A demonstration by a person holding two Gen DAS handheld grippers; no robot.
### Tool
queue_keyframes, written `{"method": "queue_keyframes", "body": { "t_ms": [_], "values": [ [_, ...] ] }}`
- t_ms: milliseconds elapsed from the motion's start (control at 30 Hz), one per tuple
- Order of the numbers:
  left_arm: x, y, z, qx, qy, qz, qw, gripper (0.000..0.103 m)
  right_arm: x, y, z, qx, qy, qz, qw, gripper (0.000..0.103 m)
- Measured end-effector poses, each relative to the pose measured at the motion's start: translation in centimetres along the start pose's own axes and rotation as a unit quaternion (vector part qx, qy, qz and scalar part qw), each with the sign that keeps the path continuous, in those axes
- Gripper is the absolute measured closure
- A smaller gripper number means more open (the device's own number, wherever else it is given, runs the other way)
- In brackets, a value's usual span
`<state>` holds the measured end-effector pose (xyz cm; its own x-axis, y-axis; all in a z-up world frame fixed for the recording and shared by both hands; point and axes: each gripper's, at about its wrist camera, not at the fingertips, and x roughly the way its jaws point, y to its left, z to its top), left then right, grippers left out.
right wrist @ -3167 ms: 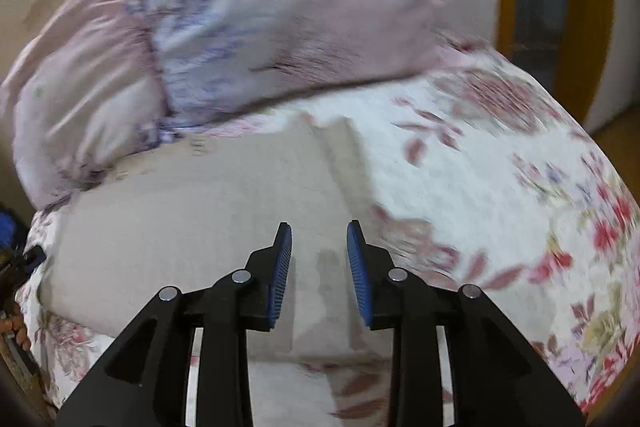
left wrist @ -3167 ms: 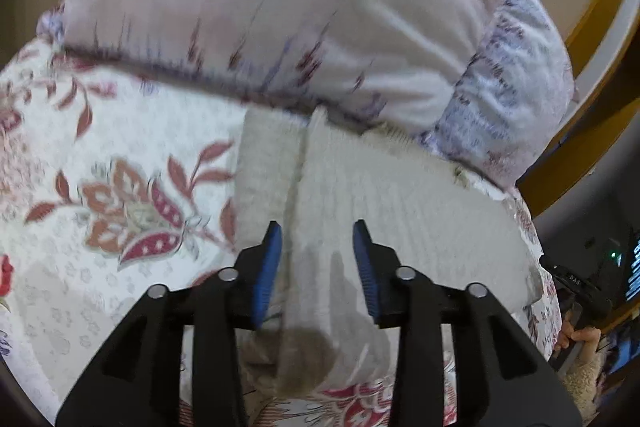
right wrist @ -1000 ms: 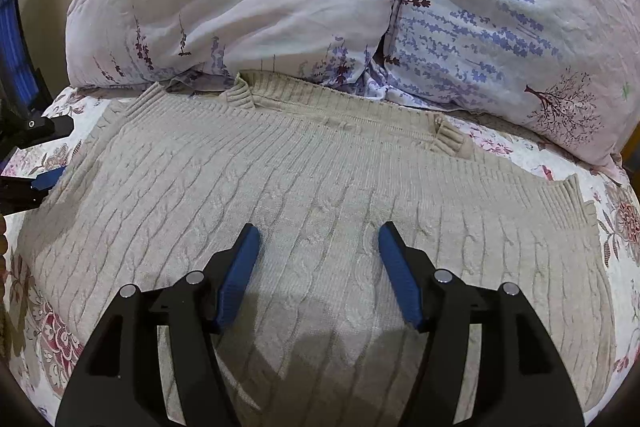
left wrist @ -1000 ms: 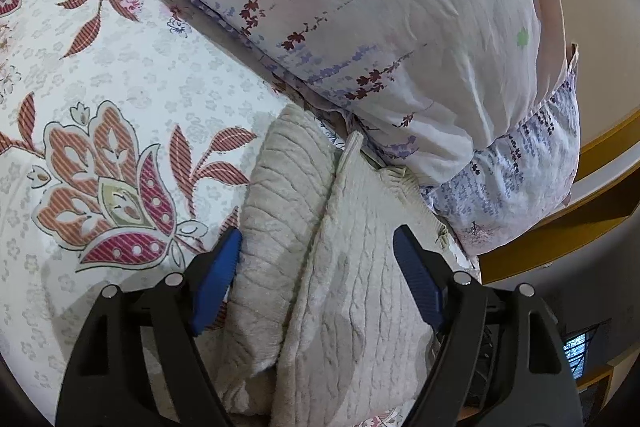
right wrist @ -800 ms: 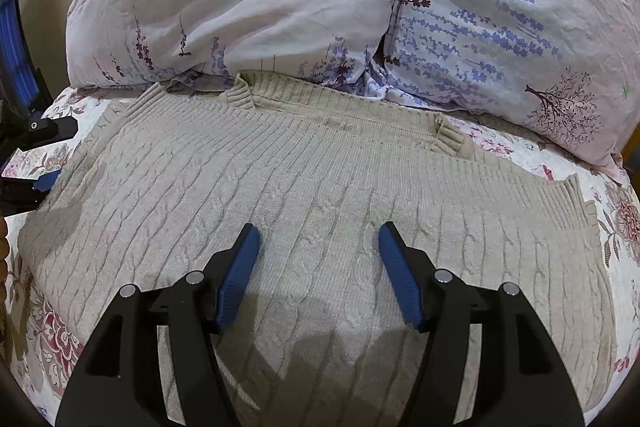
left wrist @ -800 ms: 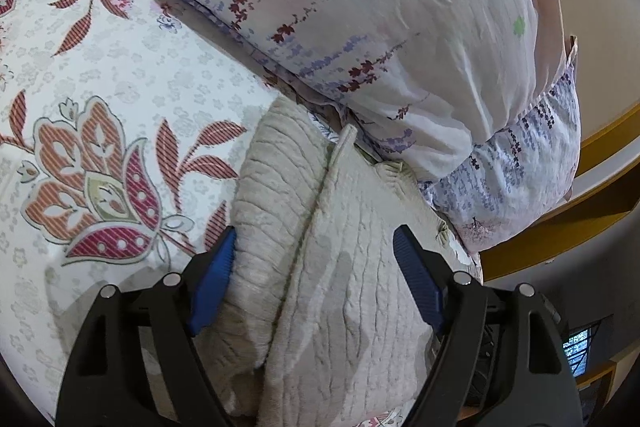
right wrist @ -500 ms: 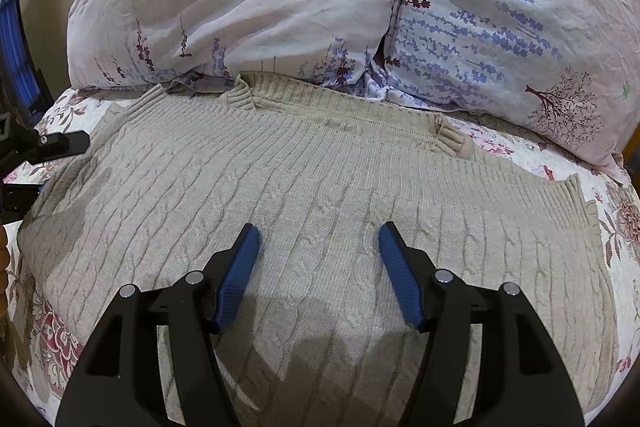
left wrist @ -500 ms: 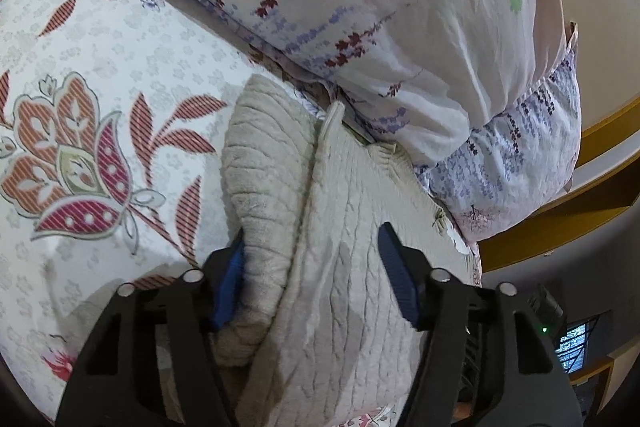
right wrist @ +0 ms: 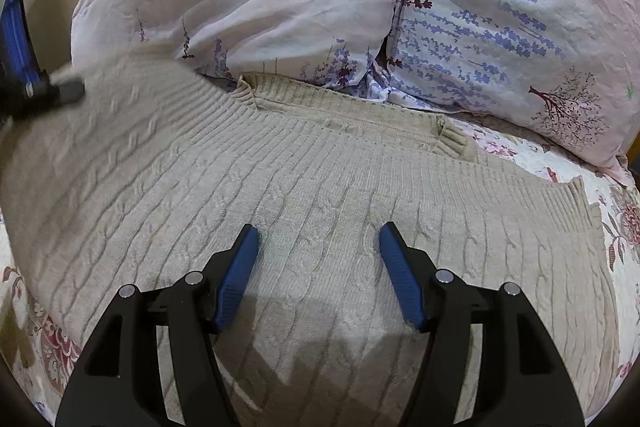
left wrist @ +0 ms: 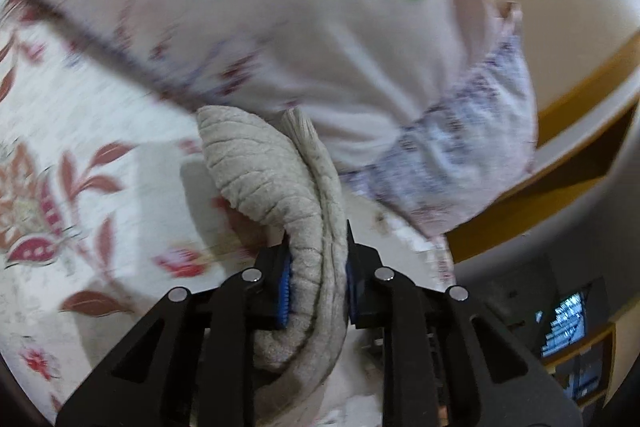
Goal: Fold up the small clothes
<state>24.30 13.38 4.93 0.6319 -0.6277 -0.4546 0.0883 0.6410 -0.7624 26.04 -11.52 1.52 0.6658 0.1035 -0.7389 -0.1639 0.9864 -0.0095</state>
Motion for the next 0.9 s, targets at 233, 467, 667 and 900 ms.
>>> {"method": "queue_keyframes", "body": {
  "t_ms": [233,467,667,900],
  "values": [
    [1.9,-5.4,0.0,0.033,0.006,-0.057,0.9978,0.084,-4.3,-5.9,-0.5,0.075,-0.041,0.02,0.996,0.038],
    [7.5,-11.7,-2.1,0.07,0.043,-0.105,0.9911,0.084,-7.2,-13.6,-3.9,0.154,-0.059,-0.005,0.986,0.038],
    [14.8,-14.2,-7.0,0.085,0.118,-0.089,0.9854,0.083,-8.2,-19.3,-6.5,0.225,-0.058,-0.023,0.972,0.038],
    [15.8,-15.3,-8.3,0.098,0.151,-0.129,0.9752,0.039,-9.4,-22.4,-7.2,0.282,-0.061,0.043,0.956,0.038]
  ]
}}
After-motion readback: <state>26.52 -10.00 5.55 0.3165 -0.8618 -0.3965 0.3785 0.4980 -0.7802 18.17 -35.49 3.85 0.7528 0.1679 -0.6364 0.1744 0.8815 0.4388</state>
